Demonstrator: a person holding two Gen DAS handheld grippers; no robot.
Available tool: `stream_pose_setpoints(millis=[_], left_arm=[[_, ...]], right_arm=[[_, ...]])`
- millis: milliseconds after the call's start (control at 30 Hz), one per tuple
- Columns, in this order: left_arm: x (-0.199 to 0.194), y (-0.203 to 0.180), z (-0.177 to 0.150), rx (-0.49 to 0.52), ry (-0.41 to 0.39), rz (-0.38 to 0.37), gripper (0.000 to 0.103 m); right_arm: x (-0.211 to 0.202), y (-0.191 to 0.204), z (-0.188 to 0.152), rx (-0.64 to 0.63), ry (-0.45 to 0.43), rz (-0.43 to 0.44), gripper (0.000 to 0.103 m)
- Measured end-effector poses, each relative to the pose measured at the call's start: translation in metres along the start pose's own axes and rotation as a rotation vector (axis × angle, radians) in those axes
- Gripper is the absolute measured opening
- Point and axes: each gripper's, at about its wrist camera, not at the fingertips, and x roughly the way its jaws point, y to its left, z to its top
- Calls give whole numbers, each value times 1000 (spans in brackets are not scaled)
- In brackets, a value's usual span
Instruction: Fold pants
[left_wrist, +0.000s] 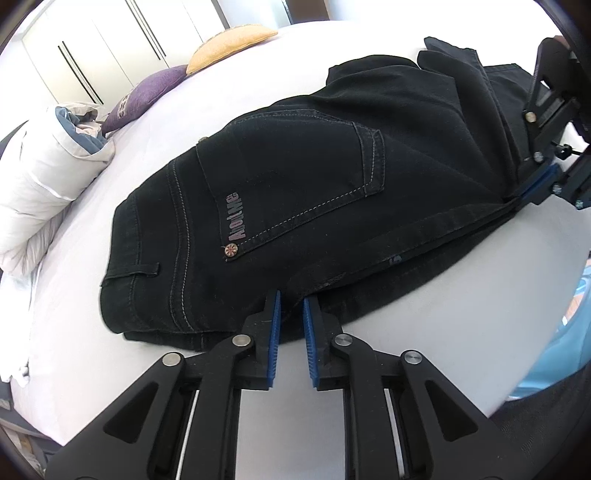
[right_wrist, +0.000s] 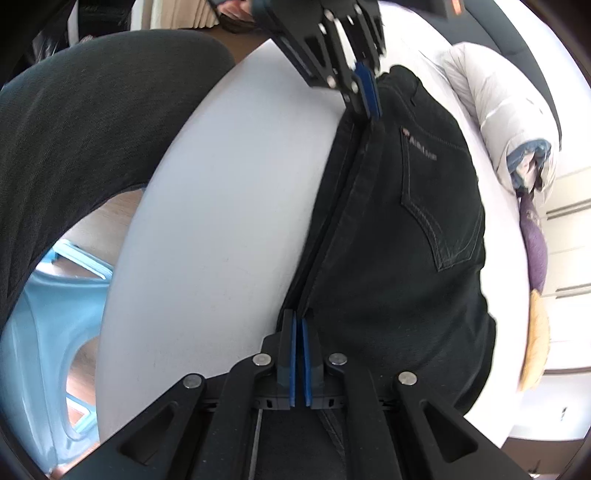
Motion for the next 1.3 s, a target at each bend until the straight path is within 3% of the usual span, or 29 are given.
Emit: stream_pose_setpoints(millis=[167, 333, 500, 600, 700, 800, 833, 867, 933, 1000, 1067, 1167, 1233, 1300], left_arm=[[-31, 11, 6, -16, -13, 4, 15], [-30, 33, 21, -83, 11, -12, 15], [0, 22, 61, -96, 14, -7, 15], [44, 17, 63, -128, 119, -33, 15], [51, 13, 59, -108, 99, -17, 15], [38, 17, 71, -98, 121, 13, 15], [30, 19, 79, -108, 95, 25, 15], [19, 22, 91, -136, 48, 12, 15], [10, 23, 113, -175, -7, -11, 15], [17, 11, 134, -146, -17, -13, 15], [37, -9, 148, -83, 15, -8, 15], [82, -31, 149, -70, 145, -16, 15], [87, -31, 146, -117, 106, -1, 15], [88, -23, 151, -178, 120, -28, 15]], right_arm=[[1, -5, -2, 18, 7, -6, 6], [5, -6, 2, 28, 12, -29, 7], [8, -6, 6, 88, 1, -51, 7], [7, -10, 4, 155, -15, -58, 7], [2, -14, -2, 223, -25, -63, 8], [-8, -18, -13, 311, -43, -56, 21], [-13, -20, -18, 363, -64, -38, 35], [-19, -21, -22, 421, -89, -25, 40], [-30, -29, -37, 561, -137, 11, 40], [-43, -44, -63, 754, -208, 61, 40], [-55, -65, -105, 992, -274, 103, 40], [-68, -90, -180, 1301, -384, 127, 40], [-69, -103, -236, 1506, -436, 144, 40], [-68, -110, -290, 1697, -507, 137, 40]])
